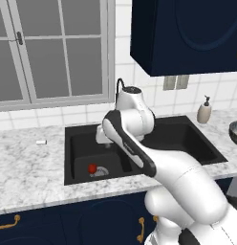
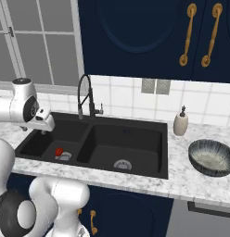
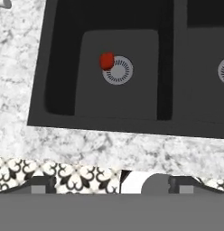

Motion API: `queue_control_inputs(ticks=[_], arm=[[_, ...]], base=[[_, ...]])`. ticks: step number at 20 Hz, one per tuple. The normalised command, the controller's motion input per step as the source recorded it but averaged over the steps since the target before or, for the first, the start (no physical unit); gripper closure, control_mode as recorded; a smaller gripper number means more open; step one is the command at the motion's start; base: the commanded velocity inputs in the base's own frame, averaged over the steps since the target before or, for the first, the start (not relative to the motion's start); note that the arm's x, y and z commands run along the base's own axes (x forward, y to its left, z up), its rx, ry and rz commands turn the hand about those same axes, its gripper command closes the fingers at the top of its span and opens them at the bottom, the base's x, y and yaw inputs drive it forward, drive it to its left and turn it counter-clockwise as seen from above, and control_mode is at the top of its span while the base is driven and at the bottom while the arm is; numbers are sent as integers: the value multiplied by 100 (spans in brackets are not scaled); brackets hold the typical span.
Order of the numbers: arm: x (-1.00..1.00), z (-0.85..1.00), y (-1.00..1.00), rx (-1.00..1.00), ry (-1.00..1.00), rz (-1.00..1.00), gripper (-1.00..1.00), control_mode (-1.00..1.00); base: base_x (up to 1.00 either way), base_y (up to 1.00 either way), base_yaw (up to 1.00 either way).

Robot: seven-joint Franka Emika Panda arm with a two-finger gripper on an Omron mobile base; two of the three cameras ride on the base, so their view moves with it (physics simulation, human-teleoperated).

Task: Pick the bell pepper from the sink and place it in the bowl. Then pick the bowl and place it in the microwave. Then close the microwave door and press the start button.

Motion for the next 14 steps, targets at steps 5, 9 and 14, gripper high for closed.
queue_control_inputs(ticks=[5,9,14], arm=[[57,-34,25,-4,11,0,-100,-100],[50,-48,8,-4,3,0,-100,-100],[25,-46,0,0,0,0,-100,-100]], base=[[0,0,0],[0,0,0],[0,0,0]])
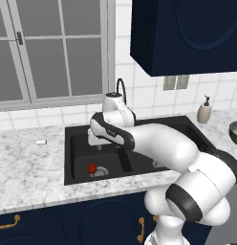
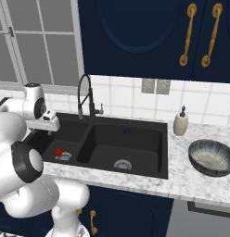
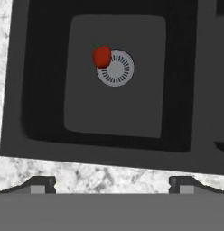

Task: Pick the bell pepper from the sink and place it in the bowl. Then pick the bowl and place it in the microwave. Then close the microwave door and press the start button.

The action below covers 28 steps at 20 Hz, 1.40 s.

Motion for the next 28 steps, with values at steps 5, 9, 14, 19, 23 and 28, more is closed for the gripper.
queue_control_inputs(ticks=[5,9,14,19,23,28], arm=[[12,-42,1,0,0,-2,-100,-100],[5,-39,3,0,-10,-7,-100,-100],[14,-29,18,0,-7,-7,-100,-100],[14,-8,4,1,0,-3,-100,-100],[32,-11,0,0,0,0,-100,-100],[38,-14,1,0,0,0,-100,-100]], base=[[0,0,0],[0,0,0],[0,0,0],[0,0,0],[0,0,0],[0,0,0]])
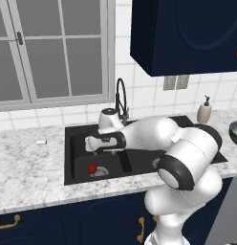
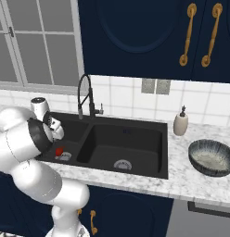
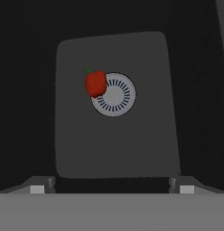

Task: Pick the bell pepper from the sink and place it in the bowl. Then pick the bowl and place it in the microwave. Then close the microwave door and press the start button.

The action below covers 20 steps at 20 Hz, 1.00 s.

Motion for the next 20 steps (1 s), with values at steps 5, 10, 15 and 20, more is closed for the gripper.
queue_control_inputs(ticks=[5,10,15,20], arm=[[30,-23,1,0,0,0,-100,-100],[30,-24,22,1,0,-1,-100,-100],[30,-9,32,0,3,-4,-100,-100],[34,-12,7,0,1,-2,-100,-100]], base=[[0,0,0],[0,0,0],[0,0,0],[0,0,0]])
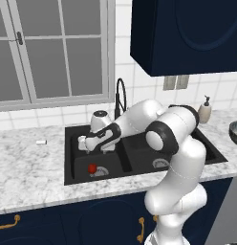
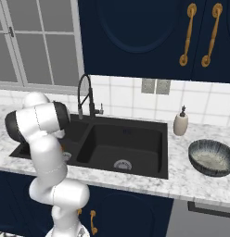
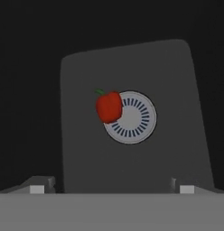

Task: Pick the bell pepper from the sink and place it in the bowl. Then pick the bowl and place it in the microwave. Then close the microwave door and press the start button.

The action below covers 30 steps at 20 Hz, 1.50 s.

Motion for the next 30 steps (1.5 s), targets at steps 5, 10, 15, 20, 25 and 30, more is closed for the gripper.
queue_control_inputs(ticks=[5,10,15,20,25,30], arm=[[43,-25,5,0,0,0,-100,-100],[35,-31,5,0,5,0,-100,-100],[38,-32,10,0,9,0,-100,-100],[5,-19,1,0,11,0,-100,-100],[0,-25,0,0,13,0,-100,-100],[0,-39,0,0,-1,0,-100,-100]], base=[[0,0,0],[0,0,0],[0,0,0],[0,0,0],[0,0,0],[0,0,0]])
